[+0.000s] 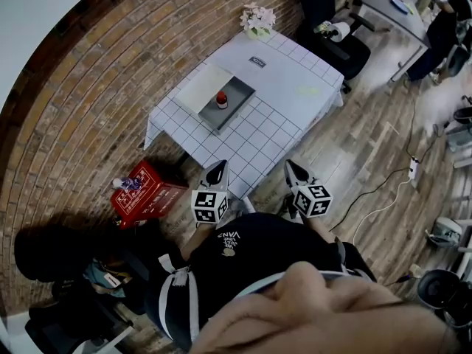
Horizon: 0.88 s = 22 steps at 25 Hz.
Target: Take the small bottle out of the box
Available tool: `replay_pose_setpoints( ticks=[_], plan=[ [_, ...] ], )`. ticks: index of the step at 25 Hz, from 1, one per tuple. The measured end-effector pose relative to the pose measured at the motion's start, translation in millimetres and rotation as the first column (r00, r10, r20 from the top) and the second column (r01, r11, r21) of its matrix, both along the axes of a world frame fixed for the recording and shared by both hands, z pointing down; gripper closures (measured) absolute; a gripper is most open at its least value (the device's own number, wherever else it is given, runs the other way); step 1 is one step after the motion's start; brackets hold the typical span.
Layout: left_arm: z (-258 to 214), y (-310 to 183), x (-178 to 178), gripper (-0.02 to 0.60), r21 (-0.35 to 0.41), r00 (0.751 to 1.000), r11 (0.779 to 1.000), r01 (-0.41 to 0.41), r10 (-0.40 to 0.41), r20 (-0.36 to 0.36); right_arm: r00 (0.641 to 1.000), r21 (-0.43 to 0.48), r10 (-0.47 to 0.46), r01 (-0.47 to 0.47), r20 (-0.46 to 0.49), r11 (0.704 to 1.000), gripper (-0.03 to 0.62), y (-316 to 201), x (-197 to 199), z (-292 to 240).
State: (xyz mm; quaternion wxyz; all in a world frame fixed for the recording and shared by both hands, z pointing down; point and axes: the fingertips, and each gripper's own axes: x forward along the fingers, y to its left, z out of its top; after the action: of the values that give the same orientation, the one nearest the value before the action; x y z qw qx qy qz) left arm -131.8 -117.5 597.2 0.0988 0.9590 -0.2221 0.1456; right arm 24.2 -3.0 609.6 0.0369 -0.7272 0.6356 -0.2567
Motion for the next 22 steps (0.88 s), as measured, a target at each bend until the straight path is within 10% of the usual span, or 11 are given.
replay_pose_setpoints(
  ticks=[22],
  plan=[
    [7,25,110,0.571,-0.023,0.948,0.948,0.318,-0.318,-0.012,0.942,-0.036,-0.335,0.335,-0.012,0.942,0.591,-19,130,3]
  ],
)
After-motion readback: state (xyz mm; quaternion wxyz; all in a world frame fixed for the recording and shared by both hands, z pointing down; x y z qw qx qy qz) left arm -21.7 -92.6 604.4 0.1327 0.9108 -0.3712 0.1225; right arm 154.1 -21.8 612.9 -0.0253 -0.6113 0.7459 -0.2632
